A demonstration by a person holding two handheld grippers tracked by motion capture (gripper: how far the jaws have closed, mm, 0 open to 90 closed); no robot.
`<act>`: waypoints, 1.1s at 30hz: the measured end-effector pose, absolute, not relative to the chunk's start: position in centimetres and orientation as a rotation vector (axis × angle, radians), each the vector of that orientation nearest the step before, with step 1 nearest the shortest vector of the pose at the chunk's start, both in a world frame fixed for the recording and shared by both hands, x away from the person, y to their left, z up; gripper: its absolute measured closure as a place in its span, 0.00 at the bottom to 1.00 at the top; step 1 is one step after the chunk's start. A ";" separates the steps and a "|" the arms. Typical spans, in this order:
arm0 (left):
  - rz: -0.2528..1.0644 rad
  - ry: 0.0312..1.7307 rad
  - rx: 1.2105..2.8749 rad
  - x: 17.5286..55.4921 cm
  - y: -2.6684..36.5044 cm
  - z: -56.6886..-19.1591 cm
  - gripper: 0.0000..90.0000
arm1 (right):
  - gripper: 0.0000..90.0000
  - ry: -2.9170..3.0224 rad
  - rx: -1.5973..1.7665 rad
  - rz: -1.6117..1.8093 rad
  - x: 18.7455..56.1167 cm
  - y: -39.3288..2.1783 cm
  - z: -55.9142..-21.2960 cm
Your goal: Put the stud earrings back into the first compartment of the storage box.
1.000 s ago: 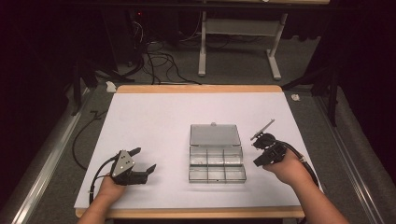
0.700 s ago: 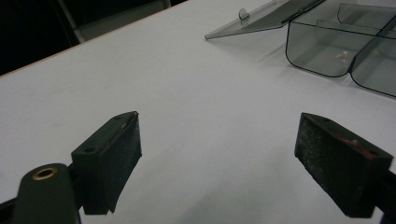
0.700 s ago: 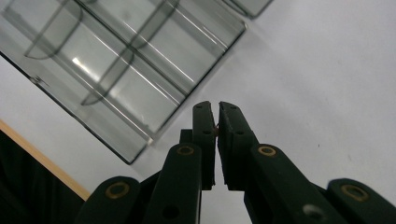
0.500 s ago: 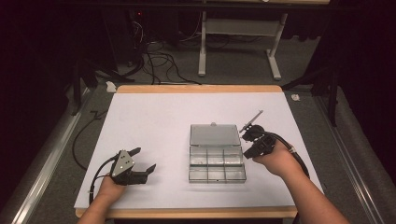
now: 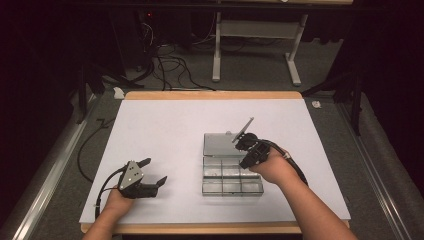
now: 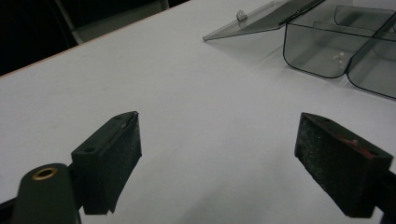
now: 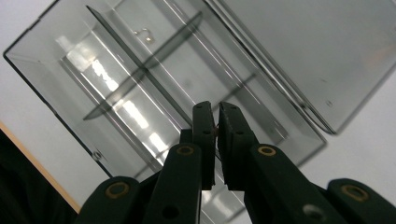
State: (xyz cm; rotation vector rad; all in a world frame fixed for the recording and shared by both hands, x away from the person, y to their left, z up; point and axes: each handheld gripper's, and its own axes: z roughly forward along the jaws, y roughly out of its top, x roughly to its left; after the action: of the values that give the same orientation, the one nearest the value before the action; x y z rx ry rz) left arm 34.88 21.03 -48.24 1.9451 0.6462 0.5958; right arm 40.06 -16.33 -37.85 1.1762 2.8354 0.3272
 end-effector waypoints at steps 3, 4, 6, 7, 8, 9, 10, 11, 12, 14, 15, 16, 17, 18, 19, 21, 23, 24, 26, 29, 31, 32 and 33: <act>0.586 0.657 1.944 35.0 21.1 -48.2 0.17 | 0.96 2.861 1.141 0.330 40.4 -15.2 -38.2; 0.586 0.657 1.944 35.0 21.1 -48.2 0.17 | 0.96 2.861 1.141 0.330 40.4 -15.2 -38.2; 0.590 0.651 1.945 35.0 21.1 -48.2 0.17 | 0.96 2.864 1.152 0.330 40.5 -14.4 -38.5; 0.587 0.647 1.948 34.9 21.1 -48.2 0.17 | 0.96 2.873 1.122 0.336 40.6 -14.2 -38.6; 0.586 0.650 1.948 35.0 21.1 -48.2 0.17 | 0.96 2.881 1.122 0.334 40.7 -13.9 -38.7; 0.586 0.650 1.948 35.0 21.1 -48.2 0.17 | 0.96 2.881 1.122 0.334 40.7 -13.9 -38.7; 0.584 0.653 1.946 35.0 21.1 -48.2 0.17 | 0.96 2.884 1.105 0.336 40.8 -13.4 -38.9; 0.588 0.649 1.946 35.0 21.1 -48.2 0.17 | 0.96 2.890 1.103 0.338 40.9 -13.1 -39.0; 0.588 0.649 1.946 35.0 21.1 -48.2 0.17 | 0.96 2.892 1.112 0.344 41.0 -12.8 -39.0; 0.588 0.643 1.945 34.9 21.1 -48.2 0.17 | 0.96 2.892 1.106 0.347 41.0 -12.6 -39.1; 0.583 0.650 1.946 35.0 21.1 -48.2 0.17 | 0.96 2.902 1.091 0.354 41.1 -11.9 -39.3; 0.583 0.650 1.946 35.0 21.1 -48.2 0.17 | 0.96 2.902 1.091 0.354 41.1 -11.9 -39.3; 0.581 0.654 1.947 35.0 21.1 -48.2 0.17 | 0.96 2.905 1.096 0.353 41.1 -11.6 -39.3; 0.583 0.653 1.947 35.0 21.1 -48.2 0.17 | 0.96 2.911 1.080 0.357 41.2 -11.3 -39.4; 0.586 0.647 1.948 35.0 21.1 -48.2 0.17 | 0.96 2.915 1.073 0.362 41.3 -11.1 -39.5; 0.586 0.645 1.950 35.0 21.0 -48.2 0.17 | 0.96 2.933 1.062 0.360 41.4 -10.2 -39.8; 0.578 0.653 1.952 35.1 21.1 -48.2 0.17 | 0.96 2.938 1.046 0.363 41.5 -9.5 -40.0; 0.576 0.655 1.951 35.1 21.1 -48.2 0.17 | 0.96 2.942 1.039 0.371 41.6 -9.3 -40.1; 0.580 0.646 1.950 35.0 21.1 -48.2 0.17 | 0.96 2.946 1.043 0.366 41.8 -8.8 -40.2; 0.578 0.647 1.949 35.0 21.1 -48.2 0.17 | 0.96 2.951 1.037 0.366 41.9 -8.4 -40.6; 0.574 0.655 1.948 35.1 21.1 -48.2 0.17 | 0.96 2.963 1.029 0.328 42.0 -7.9 -41.2; 0.574 0.655 1.948 35.1 21.1 -48.2 0.17 | 0.96 2.963 1.029 0.328 42.0 -7.9 -41.2; 0.576 0.652 1.949 35.1 21.1 -48.2 0.17 | 0.96 2.964 1.016 0.316 42.1 -7.8 -41.6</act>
State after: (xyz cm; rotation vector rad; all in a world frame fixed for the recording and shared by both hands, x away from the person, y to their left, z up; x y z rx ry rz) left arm 35.05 21.13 -48.21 1.9488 0.6524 0.5760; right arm 42.09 -7.78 -41.57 1.0163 2.9644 0.3158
